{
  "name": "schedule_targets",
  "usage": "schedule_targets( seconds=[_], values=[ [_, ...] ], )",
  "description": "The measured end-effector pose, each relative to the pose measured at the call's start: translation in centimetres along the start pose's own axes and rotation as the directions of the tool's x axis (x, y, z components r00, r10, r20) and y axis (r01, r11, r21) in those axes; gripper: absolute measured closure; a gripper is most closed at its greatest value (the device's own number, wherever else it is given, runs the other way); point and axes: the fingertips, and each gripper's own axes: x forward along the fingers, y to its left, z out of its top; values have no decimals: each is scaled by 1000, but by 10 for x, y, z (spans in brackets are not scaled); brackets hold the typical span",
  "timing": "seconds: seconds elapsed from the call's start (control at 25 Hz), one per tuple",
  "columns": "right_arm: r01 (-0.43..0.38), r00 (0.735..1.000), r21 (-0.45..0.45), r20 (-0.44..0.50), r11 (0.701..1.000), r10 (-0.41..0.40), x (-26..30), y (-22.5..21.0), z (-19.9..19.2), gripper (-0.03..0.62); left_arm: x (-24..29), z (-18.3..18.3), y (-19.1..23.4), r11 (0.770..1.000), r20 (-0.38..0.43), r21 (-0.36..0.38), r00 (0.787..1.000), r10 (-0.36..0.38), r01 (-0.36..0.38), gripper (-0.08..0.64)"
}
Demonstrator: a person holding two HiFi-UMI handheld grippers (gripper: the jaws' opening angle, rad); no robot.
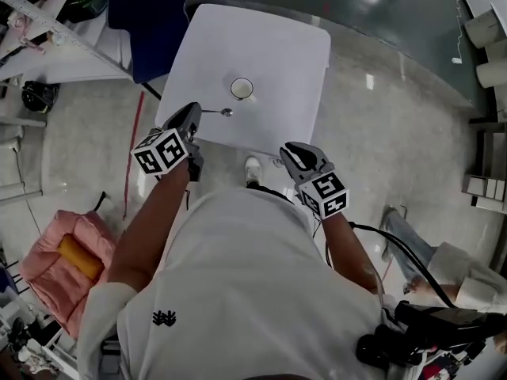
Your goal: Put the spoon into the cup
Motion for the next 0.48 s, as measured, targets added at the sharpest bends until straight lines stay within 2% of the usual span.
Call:
schedule_targets(
  seconds=[0.24,0.48],
  values=[
    [4,1000,49,-24,999,-3,-1,-60,-8,535,81,-6,19,996,-47,32,995,90,-89,515],
    [26,999,97,-43,995,-22,-2,-88,-10,537,136,-20,53,987,-116,57,980,159,-153,515]
  ],
)
